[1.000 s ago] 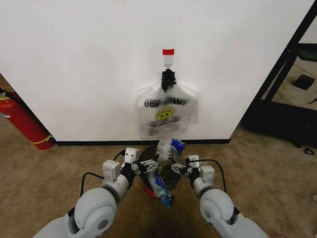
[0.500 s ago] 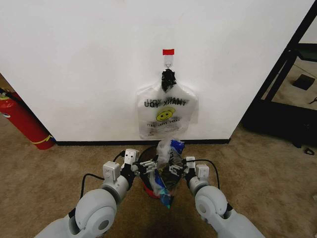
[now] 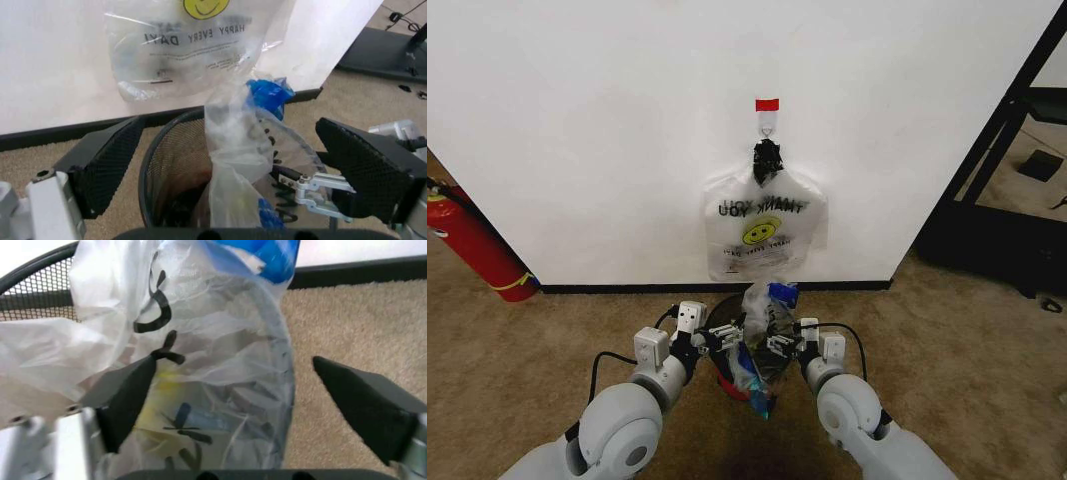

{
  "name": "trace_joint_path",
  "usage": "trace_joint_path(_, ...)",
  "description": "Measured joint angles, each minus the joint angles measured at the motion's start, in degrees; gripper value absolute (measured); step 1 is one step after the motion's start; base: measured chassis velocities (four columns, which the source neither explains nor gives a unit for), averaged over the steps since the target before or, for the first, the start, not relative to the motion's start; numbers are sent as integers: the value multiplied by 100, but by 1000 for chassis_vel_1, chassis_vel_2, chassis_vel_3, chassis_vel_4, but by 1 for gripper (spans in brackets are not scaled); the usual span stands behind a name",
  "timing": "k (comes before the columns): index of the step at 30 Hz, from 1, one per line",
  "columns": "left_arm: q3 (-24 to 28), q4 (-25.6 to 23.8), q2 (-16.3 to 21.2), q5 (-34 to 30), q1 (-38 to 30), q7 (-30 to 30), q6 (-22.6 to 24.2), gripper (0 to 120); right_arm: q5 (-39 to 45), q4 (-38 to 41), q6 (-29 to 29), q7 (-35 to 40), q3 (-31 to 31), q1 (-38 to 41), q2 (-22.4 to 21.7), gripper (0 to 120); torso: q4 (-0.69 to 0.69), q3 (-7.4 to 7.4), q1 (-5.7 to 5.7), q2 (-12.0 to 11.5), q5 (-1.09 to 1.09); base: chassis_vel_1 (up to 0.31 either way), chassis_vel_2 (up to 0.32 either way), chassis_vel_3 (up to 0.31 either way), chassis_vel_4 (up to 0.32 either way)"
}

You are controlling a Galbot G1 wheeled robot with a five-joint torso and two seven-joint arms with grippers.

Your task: Pick up the garbage bag from the wall and place it over the trash bin.

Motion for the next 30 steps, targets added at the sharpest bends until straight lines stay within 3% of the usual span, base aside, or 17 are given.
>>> trace_joint_path(21, -9, 48, 3, 156, 90, -12, -103, 100, 1061, 177, -370, 1031, -157, 252, 155, 6, 0, 0, 0, 0, 0, 0, 0, 0, 0)
trace_joint_path(30, 49, 35, -2, 159, -9, 4, -128, 100, 972, 188, -24, 818, -17, 73, 130, 1, 0, 0, 0, 0, 1, 0, 0, 0, 0)
